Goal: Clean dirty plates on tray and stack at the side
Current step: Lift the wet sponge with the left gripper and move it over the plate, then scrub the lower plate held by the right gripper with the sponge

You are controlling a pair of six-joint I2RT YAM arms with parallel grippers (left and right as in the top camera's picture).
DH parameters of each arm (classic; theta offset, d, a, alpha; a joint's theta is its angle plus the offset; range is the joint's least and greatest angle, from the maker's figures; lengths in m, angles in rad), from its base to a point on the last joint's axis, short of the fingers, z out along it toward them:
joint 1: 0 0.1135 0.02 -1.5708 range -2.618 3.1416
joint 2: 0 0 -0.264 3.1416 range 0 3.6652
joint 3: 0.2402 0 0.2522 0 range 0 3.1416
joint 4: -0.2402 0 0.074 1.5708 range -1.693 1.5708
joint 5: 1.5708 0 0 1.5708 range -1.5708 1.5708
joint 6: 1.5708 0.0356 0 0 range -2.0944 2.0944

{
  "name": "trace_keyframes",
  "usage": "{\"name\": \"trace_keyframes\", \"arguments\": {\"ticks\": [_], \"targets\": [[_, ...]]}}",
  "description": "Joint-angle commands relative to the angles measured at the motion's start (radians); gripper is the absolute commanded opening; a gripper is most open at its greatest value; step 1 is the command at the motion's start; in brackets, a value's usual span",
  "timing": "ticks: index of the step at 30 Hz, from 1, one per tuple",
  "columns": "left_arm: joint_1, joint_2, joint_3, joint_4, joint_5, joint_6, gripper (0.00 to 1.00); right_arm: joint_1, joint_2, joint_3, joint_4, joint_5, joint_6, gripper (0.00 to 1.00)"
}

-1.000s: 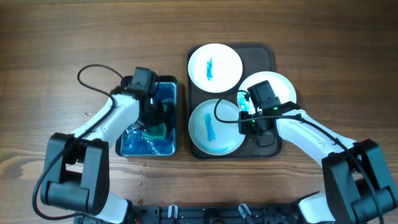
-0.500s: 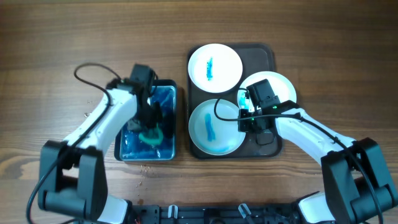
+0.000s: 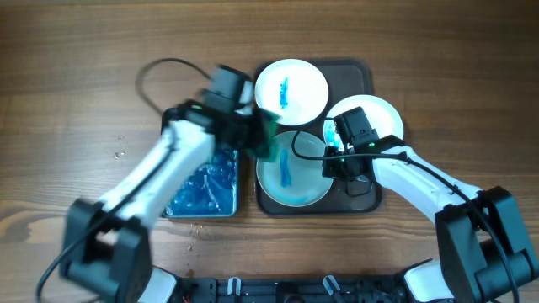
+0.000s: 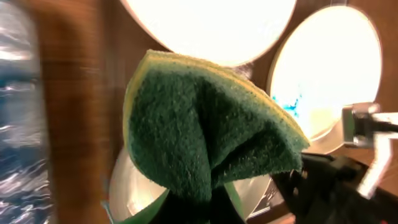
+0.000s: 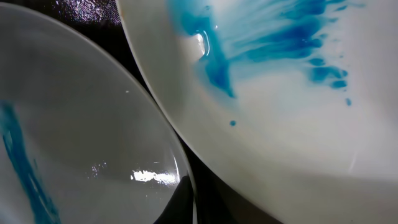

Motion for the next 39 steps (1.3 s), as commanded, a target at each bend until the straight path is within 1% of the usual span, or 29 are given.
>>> {"name": "trace_keyframes", "arguments": {"ticks": [1,5,8,11,12,15,17,19,21,23,25,28,30,33,37,39], "targets": [[-0.108,0.148,-0.025,0.096,0.026,-0.149,0.04,-0.012,0.044,-0.016,-0.023,0.107,0.027,0.04],[-0.161,0.267,-0.025,0.153,0.039,-0.264,0.04,-0.012,0.044,-0.016,-0.027,0.107,0.027,0.04],[-0.164,0.319,-0.025,0.152,0.019,-0.259,0.04,-0.012,0.044,-0.016,-0.033,0.107,0.027,0.04],[-0.142,0.322,-0.024,0.064,-0.139,-0.250,0.04,-0.012,0.044,-0.016,-0.038,0.107,0.027,0.04],[-0.130,0.317,-0.022,0.017,-0.228,-0.223,0.04,-0.012,0.044,-0.016,-0.037,0.106,0.027,0.04],[-0.104,0.317,-0.002,-0.098,-0.410,-0.177,0.04,-0.012,0.044,-0.016,-0.037,0.104,0.027,0.04],[-0.094,0.317,0.019,-0.159,-0.501,-0.143,0.04,-0.012,0.044,-0.016,-0.037,0.103,0.027,0.05],[-0.095,0.317,0.044,-0.178,-0.520,-0.116,0.04,-0.012,0.044,-0.016,-0.037,0.103,0.028,0.04],[-0.099,0.317,0.055,-0.161,-0.488,-0.098,0.04,-0.012,0.044,-0.016,-0.037,0.104,0.027,0.04],[-0.105,0.317,0.054,-0.116,-0.378,-0.097,0.04,-0.012,0.044,-0.016,-0.037,0.104,0.027,0.04],[-0.115,0.320,0.048,-0.061,-0.238,-0.097,0.04,-0.012,0.044,-0.016,-0.037,0.104,0.027,0.04],[-0.141,0.326,0.019,0.081,0.010,-0.098,0.04,-0.012,0.044,-0.016,-0.037,0.104,0.028,0.04],[-0.165,0.339,0.007,0.159,0.121,-0.106,0.04,-0.012,0.044,-0.016,-0.038,0.104,0.027,0.04],[-0.213,0.382,0.007,0.190,0.230,-0.147,0.04,-0.012,0.045,-0.016,-0.038,0.104,0.027,0.04],[-0.248,0.398,0.007,0.190,0.321,-0.146,0.04,-0.012,0.045,-0.016,-0.038,0.104,0.028,0.04],[-0.260,0.397,0.007,0.187,0.375,-0.123,0.04,-0.012,0.044,-0.016,-0.038,0.104,0.027,0.04]]}}
